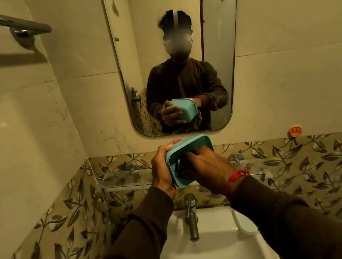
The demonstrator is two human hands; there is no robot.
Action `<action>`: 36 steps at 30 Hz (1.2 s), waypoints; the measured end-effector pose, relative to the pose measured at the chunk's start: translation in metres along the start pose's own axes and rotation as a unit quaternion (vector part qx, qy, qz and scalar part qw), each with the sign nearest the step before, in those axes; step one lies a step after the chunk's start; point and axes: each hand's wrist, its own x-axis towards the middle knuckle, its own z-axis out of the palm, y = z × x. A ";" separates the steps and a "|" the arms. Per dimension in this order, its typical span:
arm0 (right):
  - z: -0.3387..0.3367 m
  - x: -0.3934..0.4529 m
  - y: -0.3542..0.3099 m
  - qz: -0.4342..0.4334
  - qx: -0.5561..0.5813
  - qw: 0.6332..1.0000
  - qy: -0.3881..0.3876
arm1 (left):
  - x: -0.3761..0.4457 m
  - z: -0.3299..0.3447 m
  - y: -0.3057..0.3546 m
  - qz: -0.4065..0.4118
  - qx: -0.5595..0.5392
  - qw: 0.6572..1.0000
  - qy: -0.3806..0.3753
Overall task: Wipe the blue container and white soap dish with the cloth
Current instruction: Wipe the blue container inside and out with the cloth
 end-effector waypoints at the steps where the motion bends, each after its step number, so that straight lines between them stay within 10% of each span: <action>1: -0.001 0.000 -0.001 -0.006 0.010 1.000 -0.017 | -0.001 0.000 -0.001 -0.004 0.009 1.000 0.000; 18: -0.022 -0.002 -0.005 -0.187 0.056 0.972 -0.133 | -0.002 -0.017 -0.004 0.000 -0.039 0.999 -0.023; 27: -0.048 0.007 0.010 0.013 0.213 0.968 0.132 | -0.001 -0.011 0.016 -0.039 -0.056 0.996 -0.065; 36: -0.004 -0.004 -0.022 -0.059 0.072 0.996 0.012 | -0.008 -0.002 0.002 -0.007 0.000 1.000 -0.005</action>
